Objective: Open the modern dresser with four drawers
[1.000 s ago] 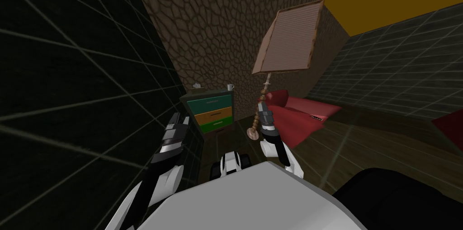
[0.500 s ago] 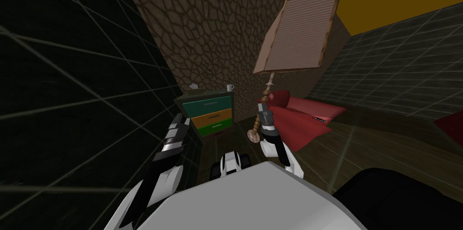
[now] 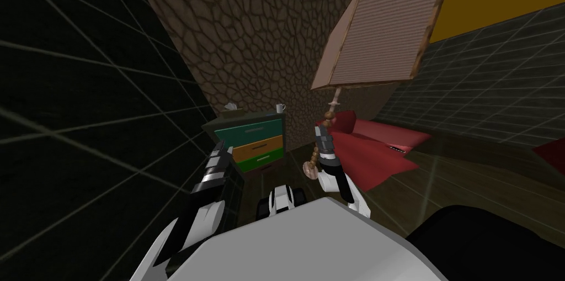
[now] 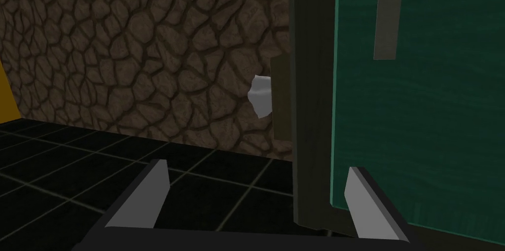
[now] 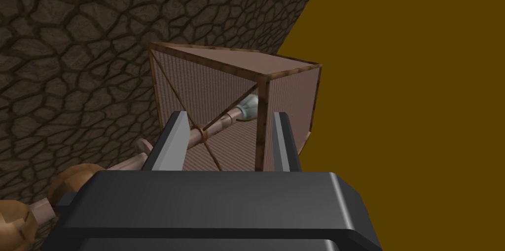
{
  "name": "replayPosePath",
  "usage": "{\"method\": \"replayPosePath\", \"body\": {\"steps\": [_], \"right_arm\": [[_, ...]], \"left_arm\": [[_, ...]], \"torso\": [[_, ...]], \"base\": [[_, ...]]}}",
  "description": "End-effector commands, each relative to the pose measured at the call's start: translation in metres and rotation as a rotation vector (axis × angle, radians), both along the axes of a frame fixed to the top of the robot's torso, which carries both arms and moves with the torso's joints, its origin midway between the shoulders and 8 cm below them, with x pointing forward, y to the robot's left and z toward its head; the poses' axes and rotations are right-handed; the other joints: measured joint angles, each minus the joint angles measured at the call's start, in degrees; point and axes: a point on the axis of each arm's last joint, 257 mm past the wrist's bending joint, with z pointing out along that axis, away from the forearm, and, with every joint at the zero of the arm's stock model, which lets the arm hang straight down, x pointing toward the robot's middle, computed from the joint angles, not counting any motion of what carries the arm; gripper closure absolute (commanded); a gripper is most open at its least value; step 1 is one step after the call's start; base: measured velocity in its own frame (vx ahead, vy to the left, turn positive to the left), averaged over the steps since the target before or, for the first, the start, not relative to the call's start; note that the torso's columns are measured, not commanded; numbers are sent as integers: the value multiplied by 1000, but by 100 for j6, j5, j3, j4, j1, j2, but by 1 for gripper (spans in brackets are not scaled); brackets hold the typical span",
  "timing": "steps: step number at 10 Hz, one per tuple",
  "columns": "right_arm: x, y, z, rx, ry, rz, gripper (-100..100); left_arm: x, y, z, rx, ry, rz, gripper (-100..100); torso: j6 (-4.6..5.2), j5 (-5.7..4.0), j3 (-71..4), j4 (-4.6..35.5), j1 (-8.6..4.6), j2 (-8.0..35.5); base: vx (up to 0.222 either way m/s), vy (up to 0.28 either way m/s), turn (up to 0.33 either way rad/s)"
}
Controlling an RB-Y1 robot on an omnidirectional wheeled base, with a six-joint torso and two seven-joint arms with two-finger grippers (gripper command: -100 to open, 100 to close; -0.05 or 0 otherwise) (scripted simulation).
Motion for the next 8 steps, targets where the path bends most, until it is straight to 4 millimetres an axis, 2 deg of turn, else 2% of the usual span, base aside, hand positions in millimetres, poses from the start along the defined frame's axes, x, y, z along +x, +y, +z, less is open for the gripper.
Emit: {"method": "replayPosePath", "body": {"steps": [1,4,8], "right_arm": [[0,0,0,0,0,0,0],[0,0,0,0,0,0,0],[0,0,0,0,0,0,0]], "left_arm": [[6,5,-16,-3,64,11,-100],[12,11,-35,-5,137,24,-100],[17,18,-57,-45,215,52,-100]], "torso": [[0,0,5,3,0,8],[0,-1,-10,-5,-4,-16],[0,-2,2,2,-6,1]], "base": [[124,-26,-18],[170,-17,-20],[123,-6,-16]]}}
